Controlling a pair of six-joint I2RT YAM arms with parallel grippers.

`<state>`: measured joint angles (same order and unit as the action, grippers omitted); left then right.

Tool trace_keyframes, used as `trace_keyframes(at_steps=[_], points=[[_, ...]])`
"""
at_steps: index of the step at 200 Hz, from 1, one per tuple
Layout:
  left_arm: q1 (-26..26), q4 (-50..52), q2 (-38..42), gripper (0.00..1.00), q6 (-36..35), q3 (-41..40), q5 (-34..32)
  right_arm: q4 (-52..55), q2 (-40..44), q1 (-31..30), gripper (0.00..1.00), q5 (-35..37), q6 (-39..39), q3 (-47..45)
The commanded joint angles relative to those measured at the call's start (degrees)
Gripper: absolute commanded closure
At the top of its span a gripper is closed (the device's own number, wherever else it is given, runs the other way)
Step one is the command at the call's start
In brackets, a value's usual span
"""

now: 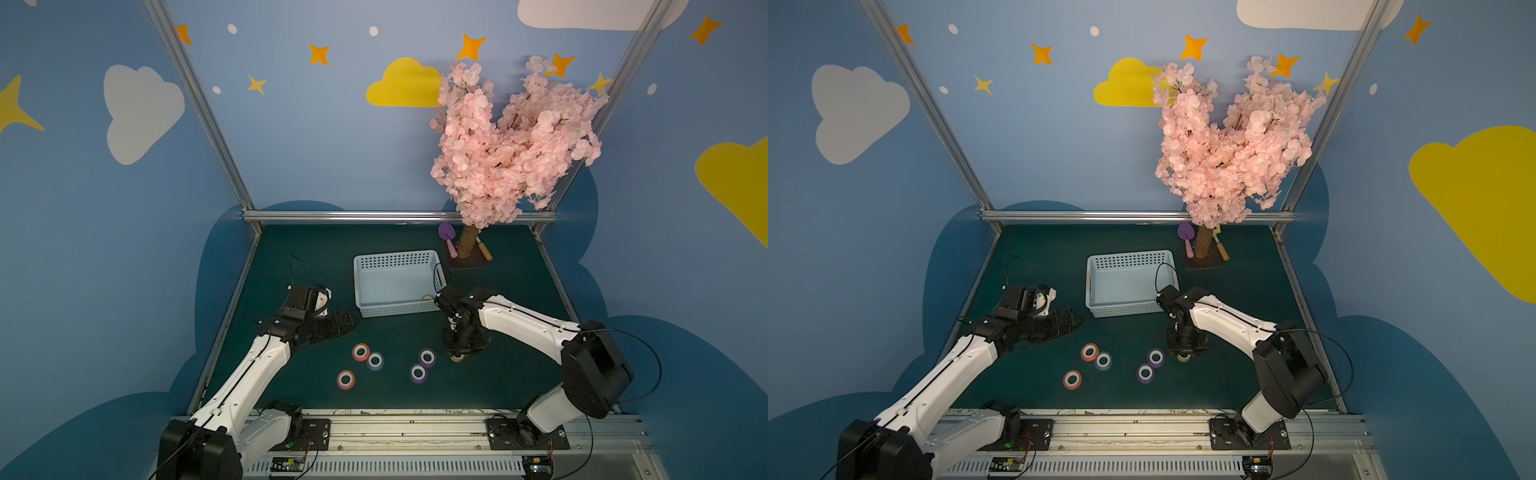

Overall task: Put the transparent tape into the storage box
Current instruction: Pick up the tape at the center of the board, then place the tape in the storage box.

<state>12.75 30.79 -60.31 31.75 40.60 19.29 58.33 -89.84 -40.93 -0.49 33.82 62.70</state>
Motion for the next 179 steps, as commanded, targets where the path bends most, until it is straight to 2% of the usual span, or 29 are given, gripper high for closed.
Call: trace_keyframes(at_steps=[1, 78, 179], points=[[-0.2, -0.2, 0.0, 0.00, 0.3, -0.7, 0.1, 6.4, 1.5, 1.4, 0.52, 1.7, -2.3, 5.9], [-0.2, -0.2, 0.9, 0.00, 0.9, -1.4, -0.2, 11.1, -4.7, 5.5, 0.52, 3.3, -7.3, 25.9], [-0.2, 1.1, 1.0, 0.00, 2.9, -1.1, -0.4, 9.4, -24.7, 6.0, 0.52, 6.7, -12.4, 46.7]])
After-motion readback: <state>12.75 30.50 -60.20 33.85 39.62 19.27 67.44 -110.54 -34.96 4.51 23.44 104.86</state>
